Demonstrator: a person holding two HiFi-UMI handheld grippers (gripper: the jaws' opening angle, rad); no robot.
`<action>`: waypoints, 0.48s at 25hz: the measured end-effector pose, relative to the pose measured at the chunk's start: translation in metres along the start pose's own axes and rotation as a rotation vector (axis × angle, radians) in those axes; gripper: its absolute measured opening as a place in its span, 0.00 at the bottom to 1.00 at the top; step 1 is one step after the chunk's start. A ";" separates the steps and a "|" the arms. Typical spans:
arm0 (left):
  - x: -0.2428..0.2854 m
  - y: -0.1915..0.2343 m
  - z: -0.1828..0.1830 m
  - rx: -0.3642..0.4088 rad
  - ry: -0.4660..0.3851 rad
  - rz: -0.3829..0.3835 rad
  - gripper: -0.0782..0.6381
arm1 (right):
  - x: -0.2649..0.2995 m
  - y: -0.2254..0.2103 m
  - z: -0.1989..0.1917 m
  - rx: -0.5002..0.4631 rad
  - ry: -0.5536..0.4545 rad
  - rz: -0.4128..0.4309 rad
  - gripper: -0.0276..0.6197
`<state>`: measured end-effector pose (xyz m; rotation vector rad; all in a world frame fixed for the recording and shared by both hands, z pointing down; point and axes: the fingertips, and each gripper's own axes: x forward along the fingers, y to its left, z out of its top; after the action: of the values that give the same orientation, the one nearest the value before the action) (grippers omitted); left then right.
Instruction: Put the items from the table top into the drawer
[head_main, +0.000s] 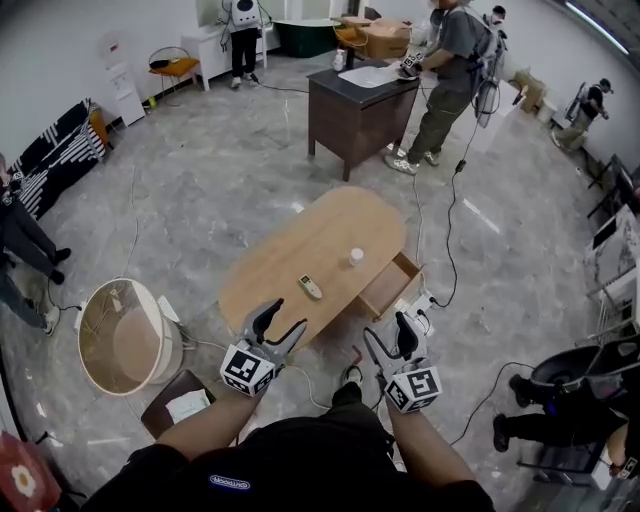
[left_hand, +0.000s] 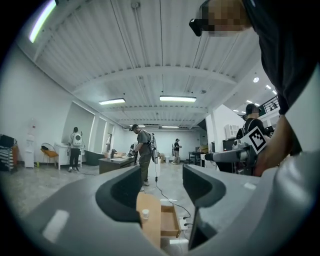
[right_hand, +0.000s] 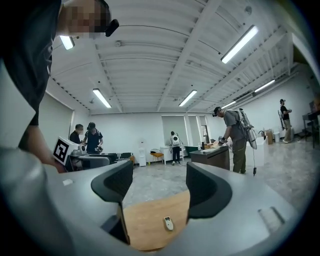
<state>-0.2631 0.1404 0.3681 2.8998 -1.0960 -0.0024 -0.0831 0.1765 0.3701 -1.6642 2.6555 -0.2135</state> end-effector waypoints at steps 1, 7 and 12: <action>0.014 0.001 -0.006 -0.011 0.001 0.008 0.48 | 0.006 -0.013 -0.001 0.005 -0.001 0.005 0.57; 0.091 0.001 -0.036 -0.043 0.052 0.018 0.48 | 0.028 -0.089 -0.009 0.043 0.022 -0.007 0.56; 0.137 0.015 -0.046 -0.044 0.075 0.047 0.47 | 0.042 -0.134 -0.017 0.067 0.037 -0.010 0.56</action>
<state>-0.1695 0.0403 0.4167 2.8106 -1.1358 0.0815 0.0173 0.0834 0.4057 -1.6707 2.6348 -0.3333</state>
